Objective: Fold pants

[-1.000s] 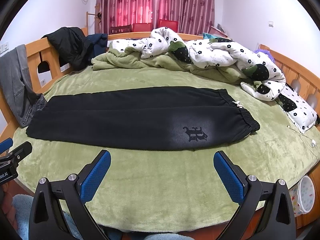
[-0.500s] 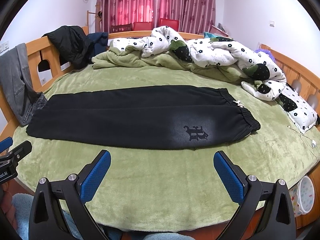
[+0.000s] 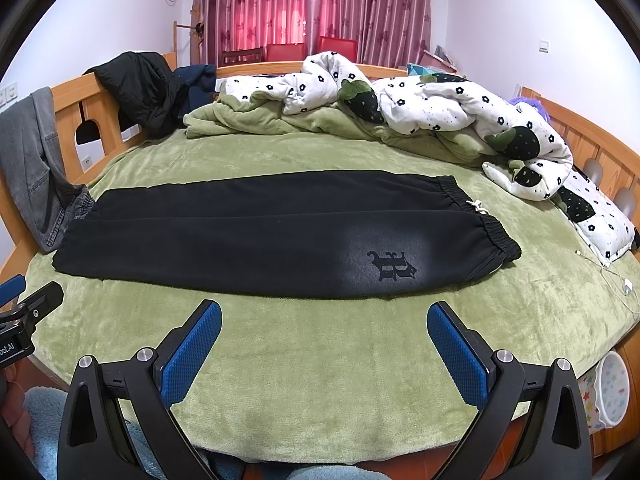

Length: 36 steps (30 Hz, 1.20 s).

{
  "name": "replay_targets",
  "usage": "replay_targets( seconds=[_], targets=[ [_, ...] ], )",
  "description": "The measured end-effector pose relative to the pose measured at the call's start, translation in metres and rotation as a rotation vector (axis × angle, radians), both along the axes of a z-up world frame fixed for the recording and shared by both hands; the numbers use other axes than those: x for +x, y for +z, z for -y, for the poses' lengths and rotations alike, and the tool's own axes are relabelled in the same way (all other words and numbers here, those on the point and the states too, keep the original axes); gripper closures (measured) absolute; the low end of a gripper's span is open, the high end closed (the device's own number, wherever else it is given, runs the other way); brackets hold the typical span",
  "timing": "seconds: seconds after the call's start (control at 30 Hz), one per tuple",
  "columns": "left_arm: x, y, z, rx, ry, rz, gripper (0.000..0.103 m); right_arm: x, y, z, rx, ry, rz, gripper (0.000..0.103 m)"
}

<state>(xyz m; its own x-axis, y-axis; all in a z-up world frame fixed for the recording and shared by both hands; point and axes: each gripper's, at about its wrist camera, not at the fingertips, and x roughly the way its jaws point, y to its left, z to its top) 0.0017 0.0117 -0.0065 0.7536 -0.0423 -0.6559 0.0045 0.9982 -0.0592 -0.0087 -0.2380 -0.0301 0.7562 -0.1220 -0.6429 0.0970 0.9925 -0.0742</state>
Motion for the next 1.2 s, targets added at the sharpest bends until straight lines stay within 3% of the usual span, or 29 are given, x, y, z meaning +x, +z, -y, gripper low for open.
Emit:
replay_targets(
  seconds=[1.2],
  targets=[
    [0.0008, -0.0035, 0.0049, -0.016, -0.008, -0.010, 0.000, 0.0017, -0.0101, -0.0007, -0.002, 0.007, -0.012, 0.002]
  ],
)
